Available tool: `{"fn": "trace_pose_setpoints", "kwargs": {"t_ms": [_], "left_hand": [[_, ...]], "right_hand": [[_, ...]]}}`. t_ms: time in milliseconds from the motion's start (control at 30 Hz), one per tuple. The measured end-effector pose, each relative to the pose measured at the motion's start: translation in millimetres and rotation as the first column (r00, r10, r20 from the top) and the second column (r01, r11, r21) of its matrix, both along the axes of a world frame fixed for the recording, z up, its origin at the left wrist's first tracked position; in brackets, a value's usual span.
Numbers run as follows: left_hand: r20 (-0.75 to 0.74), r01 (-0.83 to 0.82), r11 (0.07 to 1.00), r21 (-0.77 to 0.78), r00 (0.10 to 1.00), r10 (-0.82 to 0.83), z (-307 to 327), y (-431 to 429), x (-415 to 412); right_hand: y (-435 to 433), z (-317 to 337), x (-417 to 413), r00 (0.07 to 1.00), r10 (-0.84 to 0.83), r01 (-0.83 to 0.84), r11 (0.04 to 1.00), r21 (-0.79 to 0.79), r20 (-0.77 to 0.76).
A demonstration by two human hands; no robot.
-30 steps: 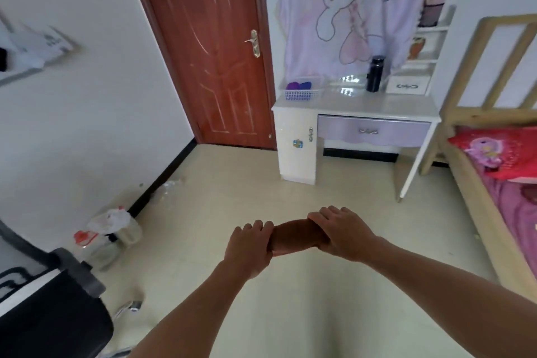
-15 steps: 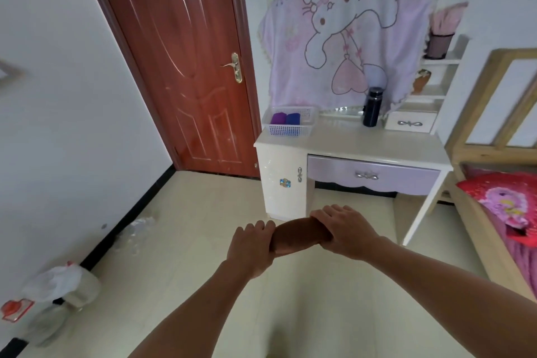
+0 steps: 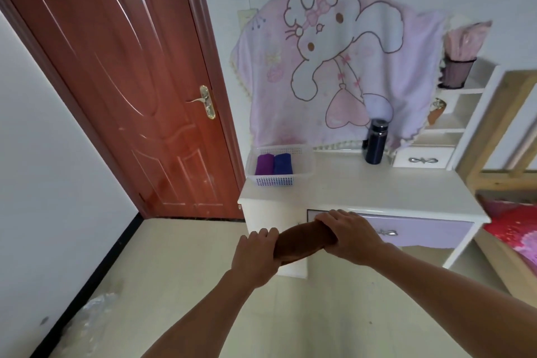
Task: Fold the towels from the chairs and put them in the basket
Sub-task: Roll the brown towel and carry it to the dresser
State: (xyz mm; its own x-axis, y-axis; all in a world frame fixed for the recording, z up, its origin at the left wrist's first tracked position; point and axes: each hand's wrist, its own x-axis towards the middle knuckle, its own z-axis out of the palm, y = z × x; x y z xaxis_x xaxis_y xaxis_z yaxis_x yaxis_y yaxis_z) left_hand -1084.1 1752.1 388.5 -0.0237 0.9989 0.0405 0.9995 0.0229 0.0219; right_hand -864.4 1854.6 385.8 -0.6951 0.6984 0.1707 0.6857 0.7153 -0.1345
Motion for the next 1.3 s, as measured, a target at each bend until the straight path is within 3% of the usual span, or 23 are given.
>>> {"fn": "trace_pose_setpoints", "kwargs": {"t_ms": [233, 367, 533, 833, 933, 1200, 1300], "left_hand": [[0.040, -0.014, 0.998, -0.061, 0.999, 0.017, -26, 122, -37], [0.222, -0.067, 0.991, -0.112, 0.971, 0.091, -31, 199, -52], [0.503, -0.211, 0.952, -0.220, 0.812, 0.297, -38, 287, -59], [0.759, -0.279, 0.880, -0.384, 0.447, 0.473, -68, 392, -79], [0.764, -0.247, 0.862, -0.444, 0.399, 0.507, -83, 424, -82], [0.754, -0.162, 0.829, -0.535, 0.351, 0.555, -135, 486, -82], [0.704, -0.185, 0.792, -0.582, 0.373, 0.605, -150, 494, -79]], "right_hand": [[126, -21, -40, 1.000, 0.024, -0.024, 0.996, -0.081, -0.001], [208, -28, -60, 0.999, 0.013, -0.023, 0.971, -0.238, -0.046], [310, -21, -79, 0.997, -0.036, 0.005, 0.899, -0.437, -0.062], [441, -31, -114, 0.909, -0.353, 0.088, 0.682, -0.726, -0.222], [475, -36, -128, 0.903, -0.386, 0.128, 0.663, -0.737, -0.190], [543, -74, -168, 0.955, -0.281, 0.284, 0.765, -0.577, 0.097], [552, -93, -180, 0.954, -0.238, 0.300, 0.775, -0.556, 0.183]]}}
